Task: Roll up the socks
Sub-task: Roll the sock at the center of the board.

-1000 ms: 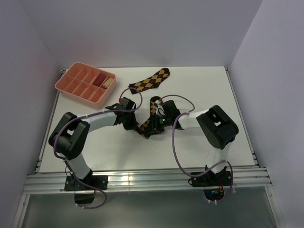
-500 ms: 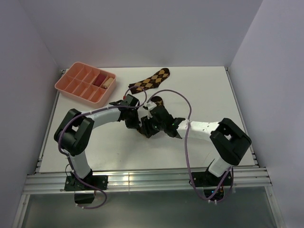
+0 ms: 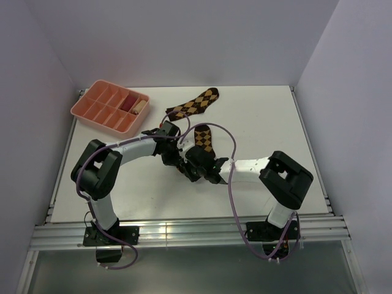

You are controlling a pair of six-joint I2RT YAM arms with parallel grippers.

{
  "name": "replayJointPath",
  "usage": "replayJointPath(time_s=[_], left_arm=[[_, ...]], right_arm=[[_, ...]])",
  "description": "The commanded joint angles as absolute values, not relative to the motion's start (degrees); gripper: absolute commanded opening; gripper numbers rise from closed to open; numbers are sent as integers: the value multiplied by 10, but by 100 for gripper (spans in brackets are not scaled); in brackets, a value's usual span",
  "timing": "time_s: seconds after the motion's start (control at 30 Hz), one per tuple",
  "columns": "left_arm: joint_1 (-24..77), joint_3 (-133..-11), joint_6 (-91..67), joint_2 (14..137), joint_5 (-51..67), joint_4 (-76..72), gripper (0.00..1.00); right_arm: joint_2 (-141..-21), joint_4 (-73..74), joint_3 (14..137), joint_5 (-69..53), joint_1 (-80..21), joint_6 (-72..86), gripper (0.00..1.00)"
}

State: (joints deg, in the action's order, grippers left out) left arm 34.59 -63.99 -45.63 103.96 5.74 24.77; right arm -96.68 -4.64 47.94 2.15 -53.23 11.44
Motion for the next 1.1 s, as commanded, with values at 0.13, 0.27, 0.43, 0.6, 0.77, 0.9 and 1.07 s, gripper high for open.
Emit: replayJointPath(time_s=[0.13, 0.27, 0.43, 0.6, 0.77, 0.9, 1.07], left_arm=[[343, -643, -466, 1010, 26, 247, 21], [332, -627, -498, 966, 10, 221, 46], [328, -576, -524, 898, 12, 162, 62], [330, -521, -514, 853, 47, 111, 63], [341, -473, -508, 841, 66, 56, 59], [349, -437, -515, 850, 82, 8, 60], [359, -435, -519, 882, 98, -40, 60]], right_arm=[[-962, -61, 462, -76, -500, 169, 0], [-974, -104, 437, -196, -439, 241, 0], [-1003, -184, 402, -328, -357, 319, 0], [-1048, -270, 370, -440, -301, 402, 0], [-1105, -364, 345, -499, -264, 487, 0], [-1131, -391, 336, -524, -238, 516, 0], [-1135, -335, 349, -513, -236, 491, 0]])
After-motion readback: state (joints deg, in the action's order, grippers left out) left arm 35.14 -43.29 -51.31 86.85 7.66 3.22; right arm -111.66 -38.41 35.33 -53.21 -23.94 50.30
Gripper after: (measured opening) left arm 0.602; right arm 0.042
